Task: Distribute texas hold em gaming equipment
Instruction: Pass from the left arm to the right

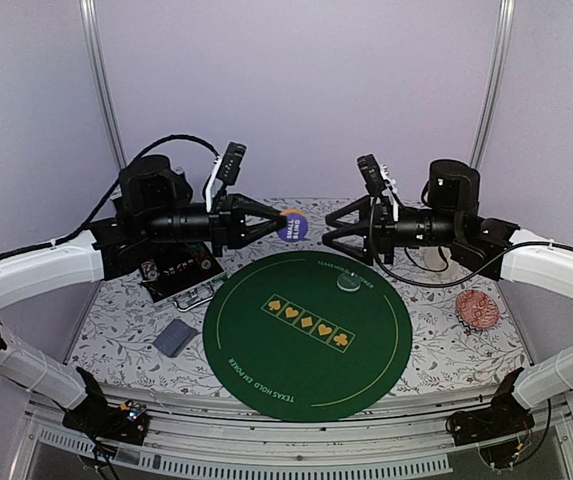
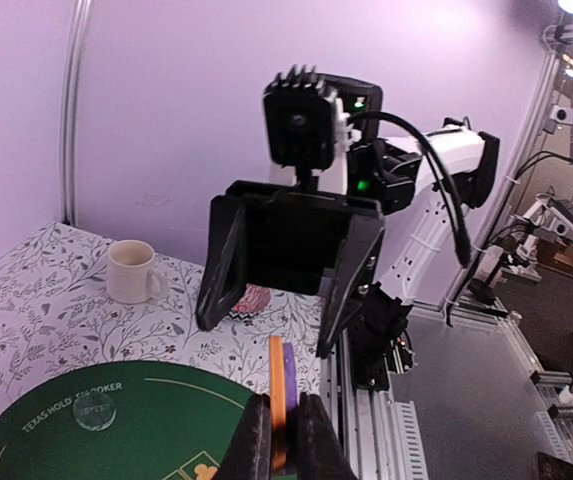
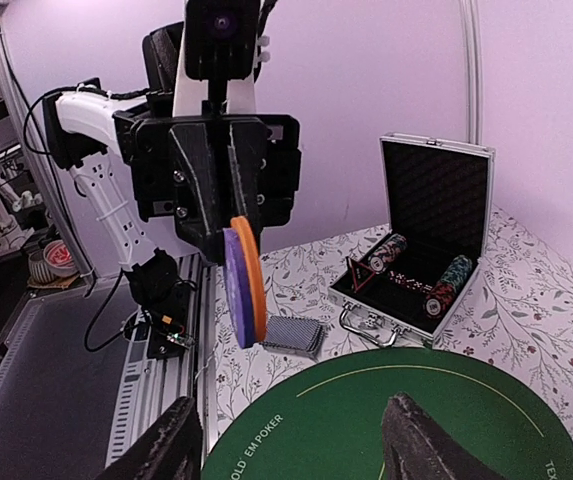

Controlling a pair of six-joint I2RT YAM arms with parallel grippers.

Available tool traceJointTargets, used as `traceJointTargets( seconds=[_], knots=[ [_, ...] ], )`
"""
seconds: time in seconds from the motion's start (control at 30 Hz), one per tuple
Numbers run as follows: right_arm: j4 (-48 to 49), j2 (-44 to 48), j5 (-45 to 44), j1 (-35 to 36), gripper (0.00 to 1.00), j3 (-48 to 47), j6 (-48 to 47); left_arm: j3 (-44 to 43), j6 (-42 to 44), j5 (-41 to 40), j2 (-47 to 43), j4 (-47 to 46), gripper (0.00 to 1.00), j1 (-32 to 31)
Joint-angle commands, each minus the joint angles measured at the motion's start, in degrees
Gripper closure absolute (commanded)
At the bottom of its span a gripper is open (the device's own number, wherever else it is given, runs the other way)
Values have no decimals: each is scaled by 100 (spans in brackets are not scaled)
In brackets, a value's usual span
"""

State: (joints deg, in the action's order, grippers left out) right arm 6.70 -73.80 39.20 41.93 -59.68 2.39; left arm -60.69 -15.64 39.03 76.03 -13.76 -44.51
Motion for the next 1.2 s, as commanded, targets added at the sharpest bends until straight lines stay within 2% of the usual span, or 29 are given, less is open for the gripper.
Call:
traceJointTargets(
  seconds=[0.0, 0.2, 0.3, 0.43, 0.6, 0.77, 0.93, 1.17],
  knots=[
    [335, -177, 471, 57, 42, -230, 202, 48, -124, 586, 139, -725, 100, -233],
    [525, -303, 826, 79, 58, -244, 304, -8, -36, 565, 265, -750, 100, -364],
    [541, -326, 921, 79, 60, -237, 301, -30, -2, 518, 302, -716, 100, -381],
    [479, -204, 998, 80, 51, -146, 142, -31, 56, 440, 292, -629, 100, -399],
    [367, 287, 749, 81, 45, 206, -542, 10, 125, 340, 197, -576, 100, -407],
    [402, 403, 1170, 82, 41, 270, -753, -2, 183, 291, 218, -547, 100, -437],
    [586, 281, 1335, 108, 54, 245, -522, -49, 193, 248, 288, -543, 100, -477],
    [765, 115, 982, 225, 65, 215, -397, -57, 202, 252, 324, -529, 100, -528]
  ],
)
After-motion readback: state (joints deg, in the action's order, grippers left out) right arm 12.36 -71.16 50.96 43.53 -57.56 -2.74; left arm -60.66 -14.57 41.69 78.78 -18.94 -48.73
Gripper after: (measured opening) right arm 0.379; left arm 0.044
